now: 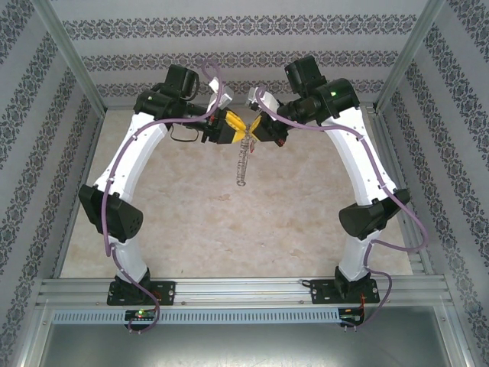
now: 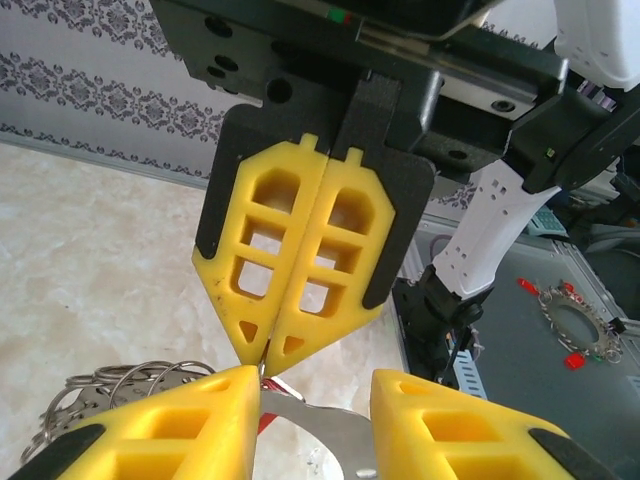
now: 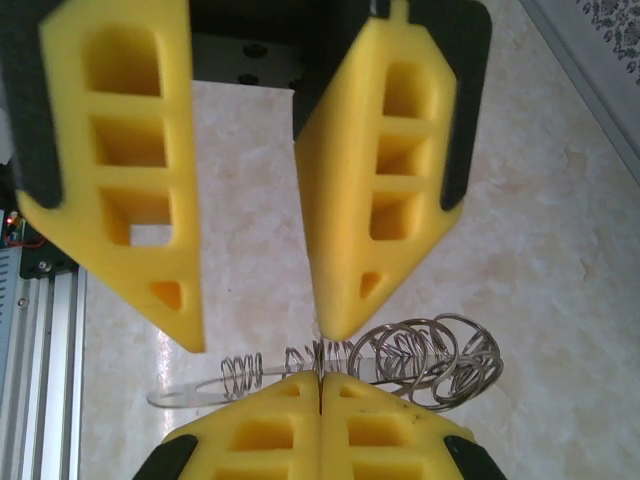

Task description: Put the keys on the keyring

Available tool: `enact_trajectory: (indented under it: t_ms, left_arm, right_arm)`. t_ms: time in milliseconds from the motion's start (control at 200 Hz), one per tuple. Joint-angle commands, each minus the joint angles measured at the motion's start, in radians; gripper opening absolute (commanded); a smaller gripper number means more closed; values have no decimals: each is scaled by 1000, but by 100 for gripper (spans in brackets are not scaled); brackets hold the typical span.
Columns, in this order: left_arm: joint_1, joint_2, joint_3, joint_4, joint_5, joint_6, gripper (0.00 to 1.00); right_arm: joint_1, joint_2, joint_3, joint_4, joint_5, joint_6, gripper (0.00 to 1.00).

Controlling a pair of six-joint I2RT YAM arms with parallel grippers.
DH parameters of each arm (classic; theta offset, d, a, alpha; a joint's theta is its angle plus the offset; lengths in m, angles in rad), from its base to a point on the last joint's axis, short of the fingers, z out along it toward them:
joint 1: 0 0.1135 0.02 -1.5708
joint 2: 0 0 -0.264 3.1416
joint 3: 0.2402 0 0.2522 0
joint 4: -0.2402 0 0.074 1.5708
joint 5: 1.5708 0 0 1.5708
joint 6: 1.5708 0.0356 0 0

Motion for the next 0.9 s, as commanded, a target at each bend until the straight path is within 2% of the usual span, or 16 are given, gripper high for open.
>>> enact_trajectory:
  t_ms: [0, 425, 620, 894]
  left_arm:
    - [-12, 17, 15, -13, 35, 22, 33]
    - [-23, 30, 5, -11, 47, 22, 27]
    - [-30, 35, 1, -12, 49, 25, 19]
    - [-34, 38, -3, -32, 49, 41, 24]
  right_arm:
    - [8, -12, 17, 22, -56, -9, 0]
    - [7, -17, 2, 58, -65, 9, 0]
    - [7, -20, -5, 71, -66, 15, 0]
    - [-2, -27, -20, 93, -63, 26, 0]
